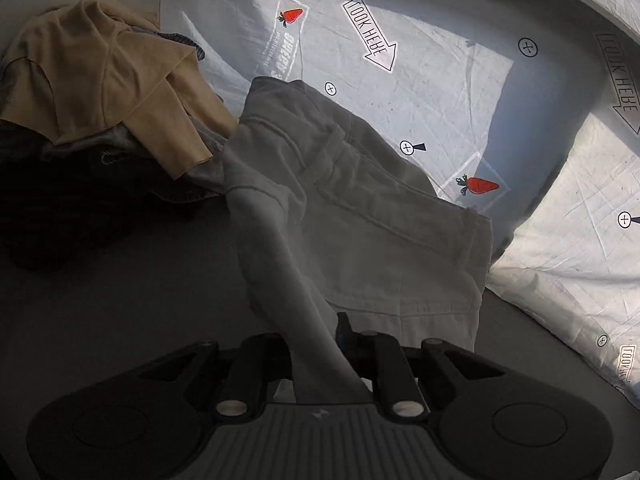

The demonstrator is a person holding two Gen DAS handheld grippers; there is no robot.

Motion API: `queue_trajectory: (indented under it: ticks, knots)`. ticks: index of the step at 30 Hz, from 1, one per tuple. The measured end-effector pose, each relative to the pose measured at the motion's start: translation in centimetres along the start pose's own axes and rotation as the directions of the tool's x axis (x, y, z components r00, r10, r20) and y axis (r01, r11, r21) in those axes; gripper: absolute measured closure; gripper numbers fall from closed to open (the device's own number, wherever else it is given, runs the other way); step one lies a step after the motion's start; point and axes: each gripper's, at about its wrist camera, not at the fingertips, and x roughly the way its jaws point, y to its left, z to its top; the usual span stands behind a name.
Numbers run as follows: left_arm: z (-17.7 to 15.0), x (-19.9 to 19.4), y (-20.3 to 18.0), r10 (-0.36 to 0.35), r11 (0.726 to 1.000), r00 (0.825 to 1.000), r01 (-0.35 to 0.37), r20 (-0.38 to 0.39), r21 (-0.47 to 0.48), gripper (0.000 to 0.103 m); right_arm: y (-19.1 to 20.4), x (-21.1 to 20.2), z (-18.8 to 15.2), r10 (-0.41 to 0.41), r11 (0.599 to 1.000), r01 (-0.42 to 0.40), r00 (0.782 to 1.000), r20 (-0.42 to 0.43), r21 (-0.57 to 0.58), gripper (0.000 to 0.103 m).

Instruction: Fold clothes

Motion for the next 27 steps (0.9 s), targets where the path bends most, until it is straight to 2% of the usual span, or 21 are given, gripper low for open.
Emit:
queue_trajectory:
  ticks: [2,4,6,7,9,11,13,17,19,23,25,27]
  knots:
    - [-2.7,0.2,4.1,0.076,0.995,0.995,-0.08,-0.067,-0.058,0.086,-0.4,-0.5,-0.8,0.01,1.0,-0.011,1.0,-0.028,-0.011,0.101]
    - [-6.1,1.0,8.7,0.111,0.98,0.981,-0.135,-0.157,-0.148,0.086,-0.8,-0.6,-2.0,0.009,1.0,-0.009,0.998,-0.067,-0.006,0.101]
    - [-8.8,2.1,11.2,0.125,0.963,0.965,-0.174,-0.23,-0.206,0.086,-0.9,-0.6,-3.0,-0.022,1.0,0.02,0.996,-0.09,-0.024,0.101]
    - [-10.2,2.7,12.3,0.108,0.952,0.959,-0.176,-0.262,-0.249,0.086,-0.9,-0.6,-3.5,-0.038,0.999,0.035,0.994,-0.101,-0.034,0.1]
    - [-11.5,3.0,13.3,0.083,0.949,0.966,-0.151,-0.244,-0.277,0.085,-1.0,-0.6,-4.3,-0.072,0.997,0.067,0.991,-0.109,-0.049,0.095]
    - [-11.2,3.3,12.7,0.098,0.963,0.965,-0.153,-0.243,-0.221,0.085,-1.5,-0.5,-4.1,-0.092,0.996,0.089,0.991,-0.096,-0.032,0.075]
    - [-11.0,3.7,12.5,0.1,0.963,0.96,-0.159,-0.26,-0.216,0.085,-2.4,-0.4,-3.8,-0.088,0.996,0.09,0.992,-0.095,0.017,0.066]
    - [-11.4,4.3,12.6,0.092,0.957,0.952,-0.166,-0.293,-0.238,0.085,-4.1,-0.3,-4.1,-0.057,0.989,0.07,0.993,-0.099,0.131,0.058]
    - [-11.4,4.6,12.2,0.1,0.961,0.949,-0.171,-0.299,-0.22,0.085,-4.8,-0.3,-4.7,-0.05,0.983,0.064,0.995,-0.082,0.171,0.056]
    - [-11.6,4.7,11.7,0.115,0.965,0.949,-0.177,-0.294,-0.193,0.085,-6.7,-0.8,-4.7,-0.04,0.952,0.05,0.998,-0.039,0.303,0.052]
    - [-11.7,4.8,11.9,0.108,0.962,0.95,-0.174,-0.294,-0.209,0.084,-7.2,-1.2,-4.3,-0.039,0.943,0.035,0.999,0.007,0.331,0.049]
    - [-11.7,4.8,12.2,0.097,0.956,0.95,-0.173,-0.298,-0.237,0.084,-7.5,-1.0,-3.8,-0.055,0.944,0.042,0.998,0.032,0.327,0.043]
